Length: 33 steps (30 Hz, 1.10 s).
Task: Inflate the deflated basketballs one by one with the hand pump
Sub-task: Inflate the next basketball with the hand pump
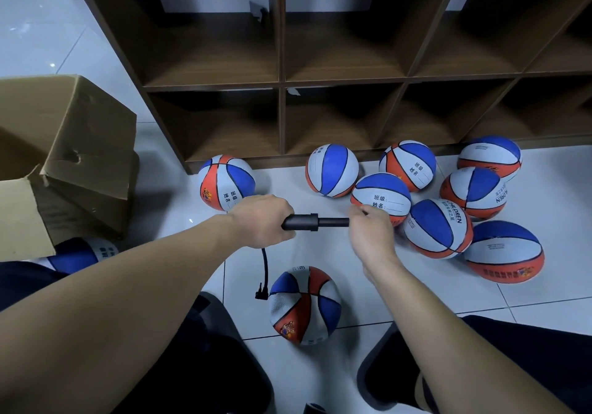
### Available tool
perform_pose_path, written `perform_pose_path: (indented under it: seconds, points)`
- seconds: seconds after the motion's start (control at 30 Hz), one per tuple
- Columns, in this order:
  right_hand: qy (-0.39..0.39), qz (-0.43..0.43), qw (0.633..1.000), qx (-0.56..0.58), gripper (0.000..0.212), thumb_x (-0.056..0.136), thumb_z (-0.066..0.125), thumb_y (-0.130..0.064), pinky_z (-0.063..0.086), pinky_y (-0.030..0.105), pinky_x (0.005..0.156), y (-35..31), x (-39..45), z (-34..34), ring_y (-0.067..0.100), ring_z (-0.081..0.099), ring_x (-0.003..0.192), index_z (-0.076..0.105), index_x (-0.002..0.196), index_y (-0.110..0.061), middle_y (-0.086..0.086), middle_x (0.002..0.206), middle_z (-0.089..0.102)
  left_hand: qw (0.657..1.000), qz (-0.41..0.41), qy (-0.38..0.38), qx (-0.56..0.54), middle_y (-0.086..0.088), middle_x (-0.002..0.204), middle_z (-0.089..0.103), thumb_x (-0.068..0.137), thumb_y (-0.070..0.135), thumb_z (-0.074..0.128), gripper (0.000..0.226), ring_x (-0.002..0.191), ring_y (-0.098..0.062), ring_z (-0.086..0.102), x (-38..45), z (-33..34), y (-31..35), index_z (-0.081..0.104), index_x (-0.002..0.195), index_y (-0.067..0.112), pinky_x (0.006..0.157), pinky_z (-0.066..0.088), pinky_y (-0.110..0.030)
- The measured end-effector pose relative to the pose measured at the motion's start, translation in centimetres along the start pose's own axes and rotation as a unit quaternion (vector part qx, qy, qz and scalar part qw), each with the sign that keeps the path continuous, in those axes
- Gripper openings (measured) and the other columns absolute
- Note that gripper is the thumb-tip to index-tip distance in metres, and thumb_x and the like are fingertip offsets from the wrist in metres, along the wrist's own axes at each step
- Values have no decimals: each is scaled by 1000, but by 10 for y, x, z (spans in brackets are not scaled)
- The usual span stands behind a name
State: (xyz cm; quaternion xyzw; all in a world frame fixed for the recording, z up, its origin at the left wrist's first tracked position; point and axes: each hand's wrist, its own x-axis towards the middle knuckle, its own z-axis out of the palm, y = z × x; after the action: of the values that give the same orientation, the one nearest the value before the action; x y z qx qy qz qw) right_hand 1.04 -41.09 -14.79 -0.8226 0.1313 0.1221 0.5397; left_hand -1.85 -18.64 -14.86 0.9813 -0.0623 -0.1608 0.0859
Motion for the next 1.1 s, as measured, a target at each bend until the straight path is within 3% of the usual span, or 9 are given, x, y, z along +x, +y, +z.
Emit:
perform_pose_path:
  seconds: [0.17, 0.33, 0.5, 0.67, 0.87, 1.1]
  points:
    - [46, 41, 997, 37, 28, 102, 57, -18, 39, 29, 57, -2, 17, -24, 20, 41, 65, 54, 77, -6, 1, 70, 48, 999, -36, -13, -24, 5, 72, 62, 100, 46, 66, 32, 66, -17, 60, -4, -1, -20, 55, 74, 30, 56, 41, -30]
    - [80, -1, 997, 20, 36, 101, 53, -14, 40, 31, 61, -1, 10, -14, 20, 43, 65, 44, 67, -15, -2, 65, 47, 999, -32, 1, -17, 6, 69, 64, 101, 55, 61, 35, 65, -20, 65, -6, -1, -7, 60, 76, 29, 62, 58, -36]
    - [55, -45, 997, -23, 35, 99, 49, -15, 30, 38, 60, -4, -11, 4, 22, 34, 63, 34, 67, -16, -2, 62, 38, 1000, -14, 12, -10, 4, 67, 62, 102, 53, 59, 39, 61, -21, 61, -5, -5, 10, 60, 75, 24, 53, 44, -31]
    - [13, -21, 999, -29, 35, 102, 48, -22, 33, 36, 61, 4, -21, 20, 23, 39, 64, 38, 69, -15, -2, 67, 42, 1000, 2, 11, 27, 4, 70, 61, 103, 53, 56, 39, 62, -19, 58, -6, -4, 23, 63, 81, 22, 51, 35, -30]
    - [-10, -17, 999, -32, 34, 107, 49, -31, 38, 36, 61, 4, -23, 27, 22, 48, 67, 49, 79, -12, 1, 75, 53, 1000, 15, 10, 20, 3, 70, 60, 102, 51, 58, 36, 60, -17, 55, -3, -2, 28, 62, 81, 23, 51, 34, -31]
    - [-32, -10, 999, -23, 36, 107, 51, -30, 37, 34, 60, 6, -19, 27, 21, 46, 65, 46, 75, -14, 0, 70, 49, 999, 19, 8, 26, 5, 71, 61, 100, 51, 59, 32, 65, -20, 60, 0, -1, 21, 64, 83, 25, 56, 43, -32]
